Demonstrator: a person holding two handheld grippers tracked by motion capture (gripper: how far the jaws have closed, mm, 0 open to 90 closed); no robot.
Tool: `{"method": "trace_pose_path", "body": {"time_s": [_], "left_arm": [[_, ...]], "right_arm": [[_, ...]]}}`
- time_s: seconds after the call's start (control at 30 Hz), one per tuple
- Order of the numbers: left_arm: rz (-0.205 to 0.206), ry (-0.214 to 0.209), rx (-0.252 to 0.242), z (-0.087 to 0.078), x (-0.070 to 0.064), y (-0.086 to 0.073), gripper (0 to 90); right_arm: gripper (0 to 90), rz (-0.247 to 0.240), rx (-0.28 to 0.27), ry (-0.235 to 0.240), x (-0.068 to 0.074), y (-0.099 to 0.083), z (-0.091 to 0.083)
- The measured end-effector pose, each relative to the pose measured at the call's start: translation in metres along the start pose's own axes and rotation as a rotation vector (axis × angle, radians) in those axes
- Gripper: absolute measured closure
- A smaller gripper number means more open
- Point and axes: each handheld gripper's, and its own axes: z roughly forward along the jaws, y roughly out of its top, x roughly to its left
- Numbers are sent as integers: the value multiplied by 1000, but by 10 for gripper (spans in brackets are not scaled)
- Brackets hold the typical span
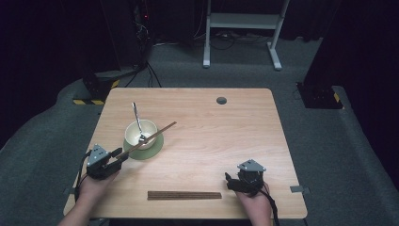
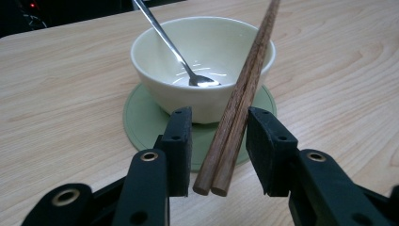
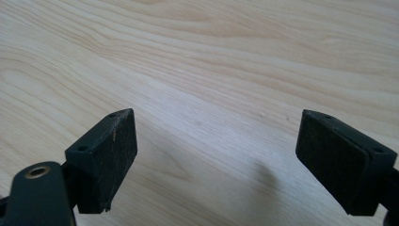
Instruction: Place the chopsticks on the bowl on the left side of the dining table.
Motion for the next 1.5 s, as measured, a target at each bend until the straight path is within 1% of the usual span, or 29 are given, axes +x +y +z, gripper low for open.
{"method": "trace_pose_path", "body": {"time_s": [0.07, 0.17, 0.33, 0.5, 0.57, 0.6, 0.63, 0.7, 0.87, 0.93, 1.0, 1.07, 1.1, 1.13, 1.2, 1.3, 1.37, 1.43, 1.5], "left_arm": [[12, 1, -7, 0, 0, 0, 657], [9, 2, -9, 1, 0, 0, 667], [-8, 10, -6, 1, 4, 0, 628], [-18, 24, -13, -1, 7, -1, 596], [-22, 32, -18, -2, 8, -1, 585], [-23, 34, -18, -2, 9, -1, 577], [-20, 40, -20, -2, 9, -1, 569], [-20, 47, -20, -2, 10, -1, 557], [-22, 65, -20, -3, 13, -2, 540], [-21, 71, -15, -4, 14, -3, 533], [-25, 72, -12, -4, 15, -4, 529], [-26, 76, -5, -3, 16, -5, 526], [-31, 80, 1, -3, 18, -5, 527], [-34, 82, 2, -2, 19, -6, 526], [-46, 88, 5, -2, 23, -6, 524], [-57, 93, 7, -2, 27, -7, 521], [-74, 95, 4, -3, 30, -8, 519], [-89, 98, -2, -4, 33, -8, 516], [-104, 99, -5, -4, 36, -8, 512]], "right_arm": [[132, -10, -4, 0, 4, 1, 0], [132, -10, -11, -4, 6, 2, -1], [132, 7, -6, -4, 5, 0, 0], [132, 3, -7, 4, 6, 0, 0], [135, -2, -14, 7, 7, 1, -1], [141, -2, -18, 17, 8, 2, -1], [141, -8, -27, 29, 9, 3, -2], [139, -29, -48, 30, 13, 6, -5], [136, -53, -95, 50, 27, 21, -11], [136, -63, -120, 62, 35, 30, -11], [137, -69, -132, 69, 43, 39, -10], [136, -68, -129, 83, 50, 46, -8], [138, -64, -119, 100, 53, 50, -6], [138, -51, -95, 113, 57, 55, -3], [138, -28, -76, 133, 62, 62, 2], [139, -29, -83, 138, 69, 71, 8], [146, -32, -90, 131, 74, 77, 13], [188, -53, -96, 136, 79, 82, 18], [207, -68, -95, 134, 83, 87, 24]]}}
